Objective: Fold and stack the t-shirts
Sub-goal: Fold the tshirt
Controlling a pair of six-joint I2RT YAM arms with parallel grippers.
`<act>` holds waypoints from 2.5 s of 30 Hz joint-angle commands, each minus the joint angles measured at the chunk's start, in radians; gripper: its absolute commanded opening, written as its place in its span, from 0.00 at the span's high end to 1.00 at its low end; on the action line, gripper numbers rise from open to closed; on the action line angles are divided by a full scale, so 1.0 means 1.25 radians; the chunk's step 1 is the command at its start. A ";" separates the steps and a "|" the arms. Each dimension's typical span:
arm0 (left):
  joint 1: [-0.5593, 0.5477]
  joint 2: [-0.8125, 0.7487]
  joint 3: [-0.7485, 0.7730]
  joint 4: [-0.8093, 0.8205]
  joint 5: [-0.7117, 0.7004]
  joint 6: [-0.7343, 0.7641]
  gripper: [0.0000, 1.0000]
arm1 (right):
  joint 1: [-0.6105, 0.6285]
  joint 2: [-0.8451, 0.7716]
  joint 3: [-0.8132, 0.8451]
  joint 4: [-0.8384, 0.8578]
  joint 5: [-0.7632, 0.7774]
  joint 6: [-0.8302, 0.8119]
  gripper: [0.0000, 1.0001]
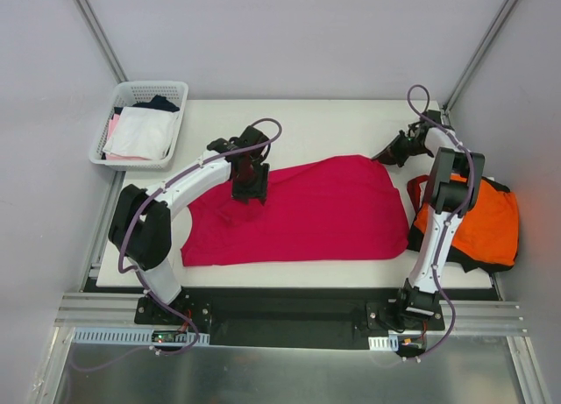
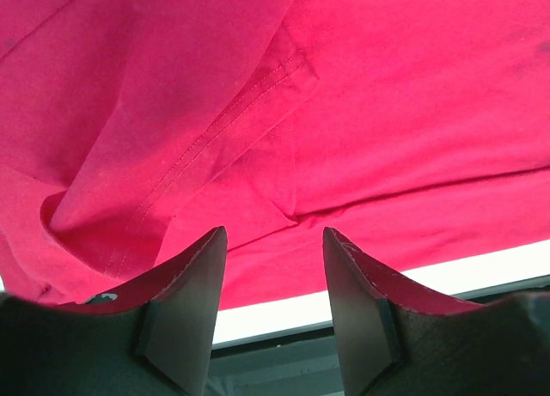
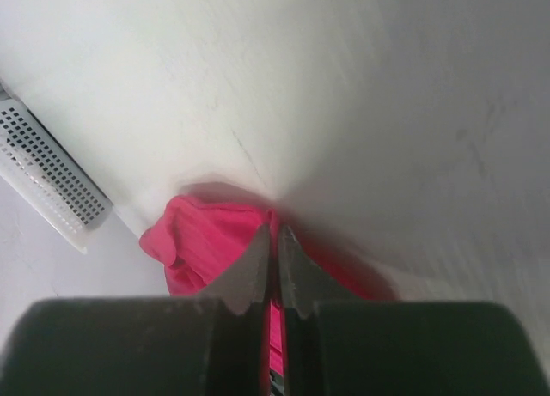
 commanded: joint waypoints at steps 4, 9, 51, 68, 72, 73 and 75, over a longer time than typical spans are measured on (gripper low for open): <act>-0.006 -0.024 0.001 0.019 -0.019 0.028 0.51 | -0.004 -0.183 -0.067 -0.089 0.019 -0.050 0.99; -0.006 -0.019 0.004 0.036 -0.006 0.036 0.51 | -0.004 -0.294 -0.163 -0.110 0.023 -0.071 0.99; 0.009 -0.179 -0.179 -0.131 -0.214 0.003 0.35 | 0.095 -0.589 -0.526 -0.393 0.175 -0.188 0.99; 0.034 0.012 -0.059 -0.105 -0.241 -0.124 0.37 | 0.103 -0.577 -0.484 -0.409 0.175 -0.181 0.99; 0.076 0.077 0.040 -0.143 -0.215 -0.175 0.39 | 0.109 -0.574 -0.485 -0.409 0.178 -0.177 0.99; 0.081 0.085 0.069 -0.149 -0.219 -0.188 0.39 | 0.110 -0.577 -0.487 -0.411 0.179 -0.175 0.99; 0.085 0.108 0.093 -0.181 -0.235 -0.219 0.39 | 0.113 -0.580 -0.489 -0.411 0.181 -0.173 0.99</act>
